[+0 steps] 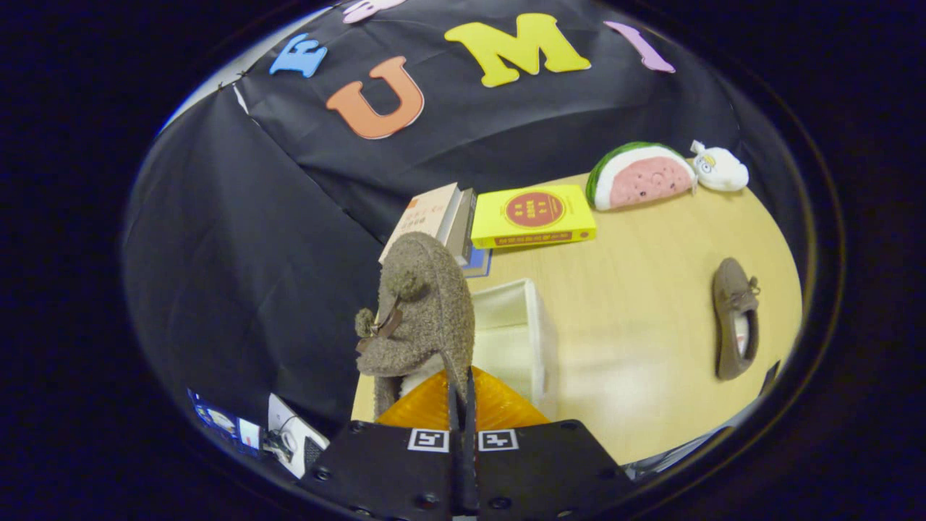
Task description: Open the storage box then place both shoes into the box .Put the left shoe in first, then the right shoe, with the right side of both shoes facing outward in a uniform manner.
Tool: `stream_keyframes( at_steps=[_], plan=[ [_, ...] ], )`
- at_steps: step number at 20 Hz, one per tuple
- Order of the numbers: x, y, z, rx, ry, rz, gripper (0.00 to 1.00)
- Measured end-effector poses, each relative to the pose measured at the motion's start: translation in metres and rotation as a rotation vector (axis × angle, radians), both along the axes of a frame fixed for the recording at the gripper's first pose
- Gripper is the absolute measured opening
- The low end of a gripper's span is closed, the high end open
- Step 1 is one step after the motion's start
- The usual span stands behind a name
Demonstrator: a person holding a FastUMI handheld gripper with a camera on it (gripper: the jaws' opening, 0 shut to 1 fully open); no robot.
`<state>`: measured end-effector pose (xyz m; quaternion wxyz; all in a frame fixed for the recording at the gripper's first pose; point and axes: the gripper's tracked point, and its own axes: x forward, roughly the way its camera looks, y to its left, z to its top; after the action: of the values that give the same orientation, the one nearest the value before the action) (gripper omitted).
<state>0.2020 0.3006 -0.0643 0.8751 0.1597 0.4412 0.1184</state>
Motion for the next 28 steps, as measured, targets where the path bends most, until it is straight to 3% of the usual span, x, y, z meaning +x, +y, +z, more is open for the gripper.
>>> stream_keyframes(
  at_steps=[8, 16, 21, 25, 28],
  plan=[
    [0.004, 0.041, -0.112, -0.116, 0.165, -0.060, 0.00],
    [0.004, 0.051, -0.151, -0.178, 0.258, -0.063, 0.00],
    [-0.001, 0.045, -0.120, -0.154, 0.179, -0.011, 0.18],
    [-0.005, 0.022, -0.075, -0.088, 0.098, -0.005, 0.56],
    [-0.012, -0.001, -0.044, -0.041, 0.050, 0.015, 0.75]
  ],
)
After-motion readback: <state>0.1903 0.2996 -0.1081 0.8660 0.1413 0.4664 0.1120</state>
